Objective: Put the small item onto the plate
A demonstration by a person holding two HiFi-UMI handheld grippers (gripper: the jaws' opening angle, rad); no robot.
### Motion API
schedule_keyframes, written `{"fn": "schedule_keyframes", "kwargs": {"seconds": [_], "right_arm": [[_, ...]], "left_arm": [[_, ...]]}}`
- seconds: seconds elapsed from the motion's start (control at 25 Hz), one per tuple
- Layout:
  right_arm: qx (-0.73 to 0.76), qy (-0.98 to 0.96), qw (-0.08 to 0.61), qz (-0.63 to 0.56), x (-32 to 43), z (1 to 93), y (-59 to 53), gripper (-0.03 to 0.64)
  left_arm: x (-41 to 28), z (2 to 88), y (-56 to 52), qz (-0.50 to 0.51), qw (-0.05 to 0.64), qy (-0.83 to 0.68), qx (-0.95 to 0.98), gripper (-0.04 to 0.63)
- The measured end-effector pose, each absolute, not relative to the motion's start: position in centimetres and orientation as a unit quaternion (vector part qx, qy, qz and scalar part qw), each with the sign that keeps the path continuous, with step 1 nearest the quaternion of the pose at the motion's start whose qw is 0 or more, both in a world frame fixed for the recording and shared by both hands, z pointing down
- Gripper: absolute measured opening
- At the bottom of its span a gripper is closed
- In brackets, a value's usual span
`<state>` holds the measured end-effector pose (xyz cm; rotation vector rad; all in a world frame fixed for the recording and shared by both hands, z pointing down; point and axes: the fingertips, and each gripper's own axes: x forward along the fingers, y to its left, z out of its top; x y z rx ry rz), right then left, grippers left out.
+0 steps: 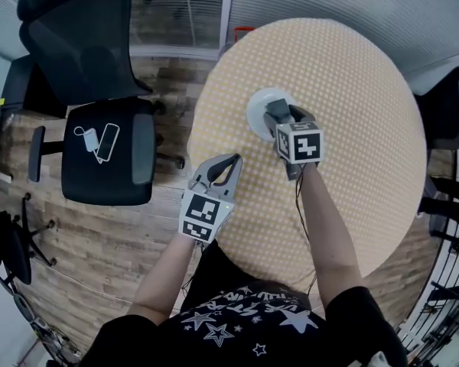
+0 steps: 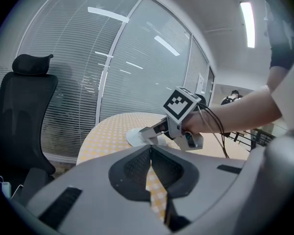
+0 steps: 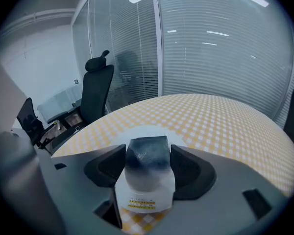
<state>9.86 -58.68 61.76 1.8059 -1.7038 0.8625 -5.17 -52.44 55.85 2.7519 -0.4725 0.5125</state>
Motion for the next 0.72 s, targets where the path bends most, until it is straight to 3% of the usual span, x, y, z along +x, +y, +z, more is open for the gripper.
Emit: {"fn": "schedule_keyframes", "kwargs": {"seconds": [0.44,0.72], "right_arm": [[0.684,-0.607,0.232,0.332,10.4,62.2,-59.2,0.295],[0.707,-0.618,0.206,0.276,10.3,59.8,-57.4,0.296]], "left_arm": [[-6.9,55.7,-52.8,0.187,0.147,-0.191,0.952,0.008],[-8.2,54.1,-52.1,0.190,0.126,-0.209,0.951,0.008]]}}
